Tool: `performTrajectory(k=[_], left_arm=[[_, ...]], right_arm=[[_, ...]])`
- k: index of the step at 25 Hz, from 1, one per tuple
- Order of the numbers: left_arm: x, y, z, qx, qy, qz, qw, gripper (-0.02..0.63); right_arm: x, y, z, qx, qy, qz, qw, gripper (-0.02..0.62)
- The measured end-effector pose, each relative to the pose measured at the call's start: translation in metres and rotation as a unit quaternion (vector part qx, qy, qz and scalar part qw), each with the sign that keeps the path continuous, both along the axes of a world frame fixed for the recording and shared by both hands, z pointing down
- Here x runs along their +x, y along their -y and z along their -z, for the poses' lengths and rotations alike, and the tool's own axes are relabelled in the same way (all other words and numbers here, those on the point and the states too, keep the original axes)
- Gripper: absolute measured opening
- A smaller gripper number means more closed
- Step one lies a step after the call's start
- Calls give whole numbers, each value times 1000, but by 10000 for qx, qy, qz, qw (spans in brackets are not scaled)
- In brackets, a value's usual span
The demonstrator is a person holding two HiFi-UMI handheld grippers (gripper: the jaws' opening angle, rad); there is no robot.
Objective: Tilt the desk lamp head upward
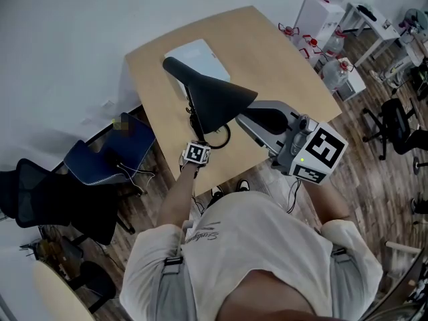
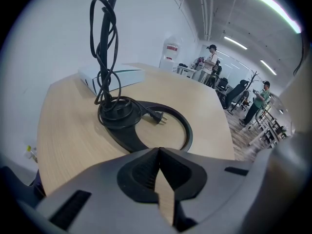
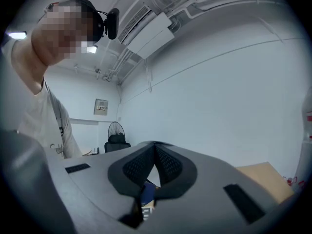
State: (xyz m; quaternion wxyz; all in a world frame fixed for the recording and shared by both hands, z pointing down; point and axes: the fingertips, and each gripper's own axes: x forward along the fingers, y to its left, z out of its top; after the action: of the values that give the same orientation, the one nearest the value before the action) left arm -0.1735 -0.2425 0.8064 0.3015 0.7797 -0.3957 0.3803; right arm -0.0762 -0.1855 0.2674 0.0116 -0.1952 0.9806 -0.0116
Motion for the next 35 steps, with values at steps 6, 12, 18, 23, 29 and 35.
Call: performTrajectory(k=[6, 12, 18, 23, 29, 35], left_arm=[[2, 2, -1, -11, 47, -89, 9999, 15], [1, 4, -1, -8, 63, -83, 9999, 15], [0, 3, -1, -27, 62, -112, 9999, 15], [1, 2, -1, -42, 89, -142, 9999, 15], [0, 2, -1, -79, 27, -105, 9999, 15], [-3, 5, -1, -211, -71, 117, 9997, 15]], right_arm=[[-6, 5, 14, 112, -154, 48, 9998, -5], [-8, 9, 19, 43, -234, 71, 9997, -5], [-14, 11, 26, 42, -388, 66, 9992, -5], [-14, 9, 31, 51, -520, 93, 9986, -5], [-14, 9, 30, -26, -454, -14, 9990, -5], [-9, 9, 29, -115, -157, -244, 9995, -5]])
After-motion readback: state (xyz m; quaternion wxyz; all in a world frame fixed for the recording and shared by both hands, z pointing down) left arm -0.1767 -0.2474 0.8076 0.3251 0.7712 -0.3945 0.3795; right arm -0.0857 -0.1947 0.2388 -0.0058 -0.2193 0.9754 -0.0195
